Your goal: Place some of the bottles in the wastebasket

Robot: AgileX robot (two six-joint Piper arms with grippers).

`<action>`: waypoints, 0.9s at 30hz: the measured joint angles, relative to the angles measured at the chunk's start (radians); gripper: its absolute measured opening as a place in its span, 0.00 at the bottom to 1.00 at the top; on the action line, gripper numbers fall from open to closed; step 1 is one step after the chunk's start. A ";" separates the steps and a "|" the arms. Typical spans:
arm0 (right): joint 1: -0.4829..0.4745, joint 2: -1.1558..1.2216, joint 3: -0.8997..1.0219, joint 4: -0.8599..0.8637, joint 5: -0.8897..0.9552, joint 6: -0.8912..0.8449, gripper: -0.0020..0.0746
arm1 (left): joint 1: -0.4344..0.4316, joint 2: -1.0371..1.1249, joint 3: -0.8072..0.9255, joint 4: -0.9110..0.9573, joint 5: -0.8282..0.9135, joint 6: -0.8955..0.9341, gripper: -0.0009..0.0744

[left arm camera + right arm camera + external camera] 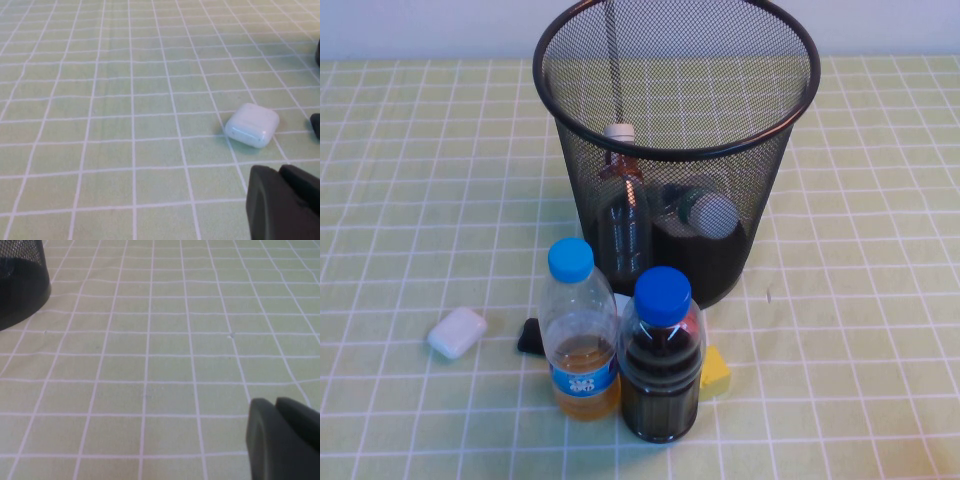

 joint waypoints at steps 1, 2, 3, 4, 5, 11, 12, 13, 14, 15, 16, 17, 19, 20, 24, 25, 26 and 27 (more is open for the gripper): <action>0.000 0.000 0.000 0.000 0.000 0.000 0.02 | 0.000 0.000 0.000 0.000 0.000 -0.014 0.01; 0.000 0.000 0.000 0.000 0.000 0.000 0.02 | 0.000 0.000 0.000 0.000 0.000 -0.024 0.01; 0.000 0.000 0.000 0.000 0.000 0.000 0.02 | 0.000 0.000 0.000 0.000 0.000 -0.031 0.01; 0.000 0.000 0.000 0.000 0.000 0.000 0.02 | 0.000 0.000 0.000 0.000 0.000 -0.035 0.01; 0.000 0.000 0.000 0.000 0.000 0.000 0.02 | 0.000 0.000 0.000 0.000 0.000 -0.038 0.01; 0.000 0.000 0.000 0.000 0.000 0.000 0.02 | -0.034 0.000 0.000 0.000 0.000 -0.042 0.01; 0.000 0.000 0.000 0.000 0.000 0.000 0.02 | -0.046 0.000 0.000 0.000 0.000 -0.042 0.01; 0.000 0.000 0.000 0.000 0.000 0.000 0.02 | -0.054 0.000 0.000 0.000 0.000 -0.043 0.01; 0.000 0.000 0.000 0.000 0.000 0.000 0.02 | -0.061 0.000 0.000 0.000 0.000 -0.043 0.01; 0.000 0.000 0.000 0.000 0.000 0.000 0.02 | -0.064 0.000 0.000 0.000 0.000 -0.043 0.01; 0.000 0.000 0.000 0.000 0.000 0.000 0.02 | -0.065 0.000 0.000 0.000 0.000 -0.043 0.01; 0.000 0.000 0.000 0.000 0.000 0.000 0.02 | -0.067 0.000 0.000 0.000 0.000 -0.043 0.01; 0.000 0.000 0.000 0.002 0.000 0.000 0.02 | -0.067 0.000 0.000 0.000 0.000 -0.043 0.01; 0.000 0.000 0.000 0.002 0.000 0.000 0.02 | -0.067 0.000 0.000 0.000 0.000 -0.043 0.01; 0.000 0.000 0.000 0.002 0.000 0.000 0.02 | -0.067 0.000 0.000 0.000 0.001 -0.043 0.01; 0.000 0.000 0.000 0.002 0.000 0.000 0.02 | -0.067 0.000 0.000 0.000 0.001 -0.043 0.01; 0.000 0.000 0.000 0.002 0.000 0.000 0.02 | -0.067 0.000 0.000 0.000 0.001 -0.043 0.01; 0.000 0.000 0.000 0.002 0.000 0.000 0.02 | -0.067 0.000 0.000 0.000 0.001 -0.043 0.01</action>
